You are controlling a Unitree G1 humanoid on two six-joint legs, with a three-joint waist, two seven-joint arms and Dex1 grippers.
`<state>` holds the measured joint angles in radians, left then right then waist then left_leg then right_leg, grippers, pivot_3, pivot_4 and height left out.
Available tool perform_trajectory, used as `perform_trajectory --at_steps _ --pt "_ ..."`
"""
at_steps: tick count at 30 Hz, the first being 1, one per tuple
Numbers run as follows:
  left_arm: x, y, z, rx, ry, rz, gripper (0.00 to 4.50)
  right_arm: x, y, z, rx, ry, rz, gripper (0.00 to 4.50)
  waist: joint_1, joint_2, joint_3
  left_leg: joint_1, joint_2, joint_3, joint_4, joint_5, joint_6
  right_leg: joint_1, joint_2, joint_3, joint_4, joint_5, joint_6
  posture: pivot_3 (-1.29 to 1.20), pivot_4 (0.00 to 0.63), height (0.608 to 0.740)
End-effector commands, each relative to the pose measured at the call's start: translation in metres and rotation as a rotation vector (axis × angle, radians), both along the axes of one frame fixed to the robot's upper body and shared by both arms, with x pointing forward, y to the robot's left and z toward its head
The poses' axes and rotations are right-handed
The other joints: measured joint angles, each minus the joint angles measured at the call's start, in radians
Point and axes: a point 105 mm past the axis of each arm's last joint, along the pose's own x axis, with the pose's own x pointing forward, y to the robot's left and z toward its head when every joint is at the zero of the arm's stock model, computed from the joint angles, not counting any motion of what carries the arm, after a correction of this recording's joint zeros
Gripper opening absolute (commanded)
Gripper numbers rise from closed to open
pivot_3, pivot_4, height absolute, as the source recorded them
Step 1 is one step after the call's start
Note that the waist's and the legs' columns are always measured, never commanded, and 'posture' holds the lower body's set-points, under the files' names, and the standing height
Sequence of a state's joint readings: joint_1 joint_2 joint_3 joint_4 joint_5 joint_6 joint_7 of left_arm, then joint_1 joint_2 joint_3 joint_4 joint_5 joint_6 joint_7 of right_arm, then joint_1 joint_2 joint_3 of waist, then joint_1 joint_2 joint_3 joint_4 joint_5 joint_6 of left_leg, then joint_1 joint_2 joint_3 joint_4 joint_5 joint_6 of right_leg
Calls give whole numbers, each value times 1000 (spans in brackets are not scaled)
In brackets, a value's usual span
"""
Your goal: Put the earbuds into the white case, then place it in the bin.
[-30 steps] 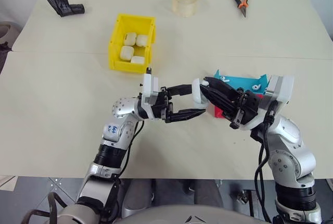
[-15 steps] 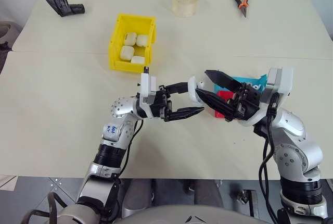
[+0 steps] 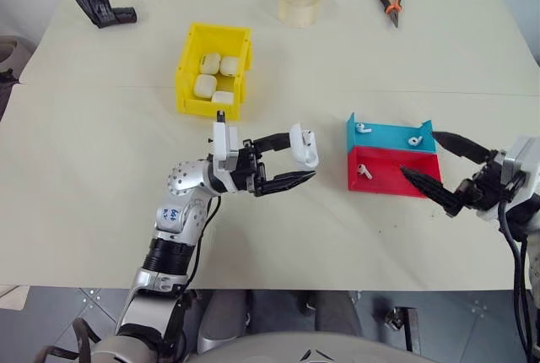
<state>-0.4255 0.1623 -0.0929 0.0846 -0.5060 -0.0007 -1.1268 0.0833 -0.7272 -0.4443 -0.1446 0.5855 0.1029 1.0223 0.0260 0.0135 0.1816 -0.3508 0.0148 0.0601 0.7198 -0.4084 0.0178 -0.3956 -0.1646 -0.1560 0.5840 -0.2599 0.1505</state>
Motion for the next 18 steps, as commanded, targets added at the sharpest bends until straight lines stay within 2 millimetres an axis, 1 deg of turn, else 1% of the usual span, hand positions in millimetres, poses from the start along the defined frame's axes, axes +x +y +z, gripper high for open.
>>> perform_trajectory --at_steps 1,4,6,9,12,13,15,18 --pt "-4 -1 9 -27 -53 4 2763 -3 -25 1 -105 -51 -54 4473 0 0 0 0 0 0 0 0 0 0 0 0 0 0 0 0 150 740" --pt "-2 -1 10 -34 -60 18 2763 -2 -32 -3 -163 -38 -46 4473 -1 0 0 0 0 0 0 0 0 0 0 0 0 0 0 0 150 740" --pt "-2 -1 9 -38 -63 25 2763 2 -35 -3 -193 -36 -35 4473 -1 0 0 0 0 0 0 0 0 0 0 0 0 0 0 0 150 740" --pt "-2 -1 8 -42 -65 34 2763 13 -33 5 -270 -3 18 4473 -2 1 0 0 0 0 0 0 0 0 0 0 0 0 0 0 150 740" --pt "-2 -2 8 -44 -66 35 2763 28 -29 20 -325 22 60 4473 -4 1 0 0 1 0 0 0 0 0 0 0 0 0 0 0 150 740" --pt "-2 -3 7 -46 -67 35 2763 37 -29 24 -394 49 57 4473 -3 1 0 0 1 0 0 0 0 0 0 0 0 0 0 0 150 740" --pt "-2 -4 7 -48 -68 34 2763 49 -32 31 -487 85 56 4473 -4 2 0 0 1 0 1 0 0 0 0 0 0 0 0 0 150 740" --pt "-2 -5 7 -53 -68 33 2763 65 -31 45 -612 86 87 4473 -2 2 0 0 1 0 1 0 0 0 0 -1 0 0 0 0 150 740"
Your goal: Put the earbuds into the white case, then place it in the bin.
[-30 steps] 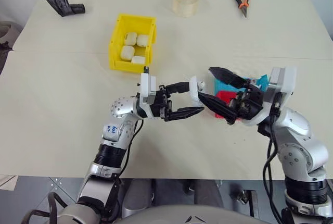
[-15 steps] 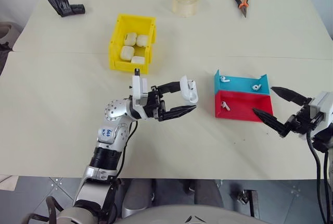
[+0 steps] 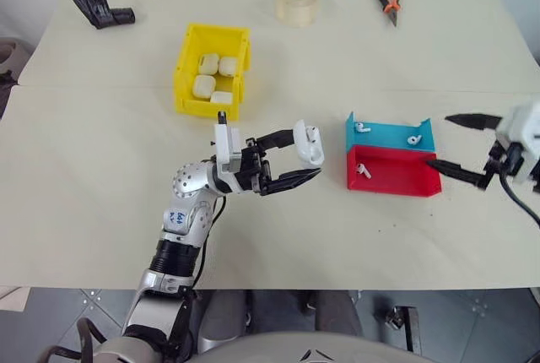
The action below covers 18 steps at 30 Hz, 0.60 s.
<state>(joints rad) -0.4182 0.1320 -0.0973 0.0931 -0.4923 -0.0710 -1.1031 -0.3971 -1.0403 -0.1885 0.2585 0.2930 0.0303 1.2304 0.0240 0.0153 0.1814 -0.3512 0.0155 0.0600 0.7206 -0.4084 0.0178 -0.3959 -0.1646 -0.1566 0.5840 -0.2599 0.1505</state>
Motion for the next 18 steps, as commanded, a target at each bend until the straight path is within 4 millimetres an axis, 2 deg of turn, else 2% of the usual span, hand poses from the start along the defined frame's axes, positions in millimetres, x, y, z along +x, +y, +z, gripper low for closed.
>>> perform_trajectory --at_steps 1,4,7,13,18 --pt "-2 -2 5 -17 -28 0 2763 14 -5 11 -165 10 26 4473 -1 0 0 0 0 0 0 0 0 0 0 0 0 0 0 0 150 740" --pt "-3 -4 5 -24 -28 -1 2763 34 -1 19 -305 -19 74 4473 -3 0 0 -1 0 0 0 0 0 0 0 0 -1 0 0 0 150 740" --pt "-4 -5 5 -32 -29 4 2763 46 8 15 -455 -13 167 4473 -7 0 0 -1 0 0 -1 0 0 0 0 -1 -1 0 0 0 150 740" --pt "-4 -6 7 -41 -34 21 2763 55 24 3 -597 17 321 4473 -17 0 0 -1 0 0 -2 0 0 -1 0 -1 -1 0 0 0 150 740" --pt "-4 -5 7 -43 -36 32 2763 58 28 -2 -671 38 377 4473 -27 1 0 -1 0 0 -1 0 0 -1 0 -1 -1 0 0 0 150 740"
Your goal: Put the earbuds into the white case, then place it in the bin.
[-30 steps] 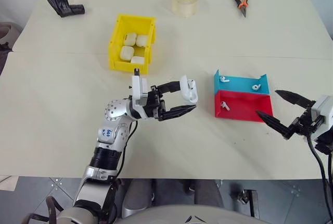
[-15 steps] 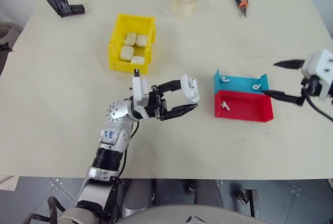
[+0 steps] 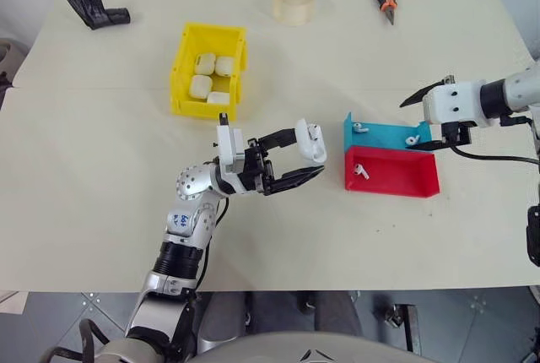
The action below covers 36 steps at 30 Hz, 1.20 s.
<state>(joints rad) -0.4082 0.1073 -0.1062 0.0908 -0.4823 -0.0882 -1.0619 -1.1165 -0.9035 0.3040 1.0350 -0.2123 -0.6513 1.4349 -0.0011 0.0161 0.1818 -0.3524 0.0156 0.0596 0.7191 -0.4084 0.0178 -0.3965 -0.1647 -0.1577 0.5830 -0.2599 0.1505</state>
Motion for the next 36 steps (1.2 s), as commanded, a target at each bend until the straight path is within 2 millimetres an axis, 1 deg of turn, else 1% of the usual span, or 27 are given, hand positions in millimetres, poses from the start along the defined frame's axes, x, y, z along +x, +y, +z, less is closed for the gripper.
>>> perform_trajectory --at_steps 1,5,15,18,20,21,22,31,32,35,36 --pt "-5 0 7 -16 -45 6 2763 0 -1 3 -62 0 33 4473 -2 0 0 0 0 0 0 0 0 0 0 0 0 0 0 0 150 740" --pt "-5 1 8 -18 -46 16 2763 1 -1 -1 -105 24 42 4473 -3 0 0 0 0 0 0 0 0 0 0 0 0 0 0 0 150 740" --pt "-4 1 9 -21 -45 27 2763 1 -10 -14 -219 59 34 4473 -2 1 0 0 0 0 0 0 0 0 0 0 0 0 0 0 150 740" --pt "-3 1 10 -24 -47 30 2763 -4 -18 -22 -260 101 17 3884 -1 1 0 0 0 0 0 0 0 0 0 0 0 0 0 0 150 740" --pt "-3 1 10 -24 -47 31 2763 -5 -22 -24 -272 116 8 3265 -2 1 0 0 0 0 0 0 0 0 0 0 0 0 0 0 150 740" --pt "-3 1 11 -24 -47 31 2763 -5 -23 -25 -280 114 7 2886 -2 1 0 0 0 0 0 0 0 0 0 0 0 0 0 0 150 740" --pt "-3 1 11 -24 -46 31 2763 -5 -23 -25 -284 114 5 2620 -3 1 0 0 0 0 0 0 0 0 0 0 0 0 0 0 150 740" --pt "-3 0 11 -31 -45 36 2763 -4 -23 -27 -288 148 -21 2620 -2 1 1 0 0 0 0 0 0 0 0 0 0 0 0 0 150 740" --pt "-3 0 12 -32 -45 37 2763 -3 -18 -24 -251 149 -22 2620 -2 1 1 0 0 0 0 0 0 0 0 0 0 0 0 0 150 740" --pt "-3 -1 12 -34 -46 40 2763 5 3 -14 -55 162 -52 2620 -6 1 1 0 0 0 0 0 0 0 0 0 0 0 0 0 150 740" --pt "-3 0 12 -35 -46 40 2763 6 7 -11 -20 170 -59 2620 -8 1 1 0 0 0 0 0 0 0 0 0 1 0 0 0 150 740"
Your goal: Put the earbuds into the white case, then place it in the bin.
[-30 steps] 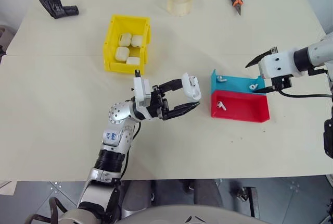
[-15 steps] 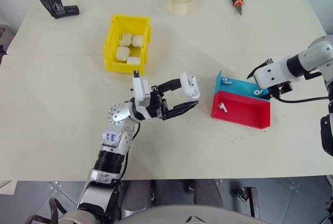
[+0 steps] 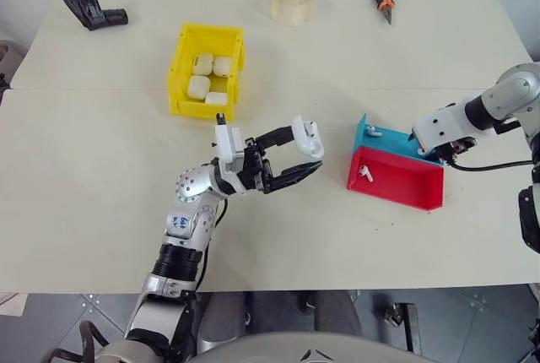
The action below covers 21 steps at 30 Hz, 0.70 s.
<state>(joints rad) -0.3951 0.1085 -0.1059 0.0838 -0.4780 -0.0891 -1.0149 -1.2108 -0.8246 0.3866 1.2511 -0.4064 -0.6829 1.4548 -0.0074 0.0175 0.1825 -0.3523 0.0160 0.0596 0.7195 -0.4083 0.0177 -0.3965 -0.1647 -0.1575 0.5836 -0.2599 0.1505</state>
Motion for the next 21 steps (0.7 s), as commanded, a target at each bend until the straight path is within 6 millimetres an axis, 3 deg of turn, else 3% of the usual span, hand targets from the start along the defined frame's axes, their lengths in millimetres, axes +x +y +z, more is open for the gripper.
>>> perform_trajectory --at_steps 1,8,21 --pt "-6 -2 14 -24 -67 -6 2763 7 15 24 172 -13 -51 2620 -4 1 0 0 0 0 0 0 0 0 0 0 0 0 0 0 150 740" --pt "-6 -2 12 -11 -63 -20 2763 20 27 31 355 23 -238 2620 4 2 1 0 0 0 1 0 0 0 0 0 0 0 0 0 150 740" --pt "-6 -3 16 -12 -67 -26 2763 30 45 13 386 30 -300 2620 3 2 1 0 0 0 1 0 0 0 0 0 0 0 0 0 150 740"
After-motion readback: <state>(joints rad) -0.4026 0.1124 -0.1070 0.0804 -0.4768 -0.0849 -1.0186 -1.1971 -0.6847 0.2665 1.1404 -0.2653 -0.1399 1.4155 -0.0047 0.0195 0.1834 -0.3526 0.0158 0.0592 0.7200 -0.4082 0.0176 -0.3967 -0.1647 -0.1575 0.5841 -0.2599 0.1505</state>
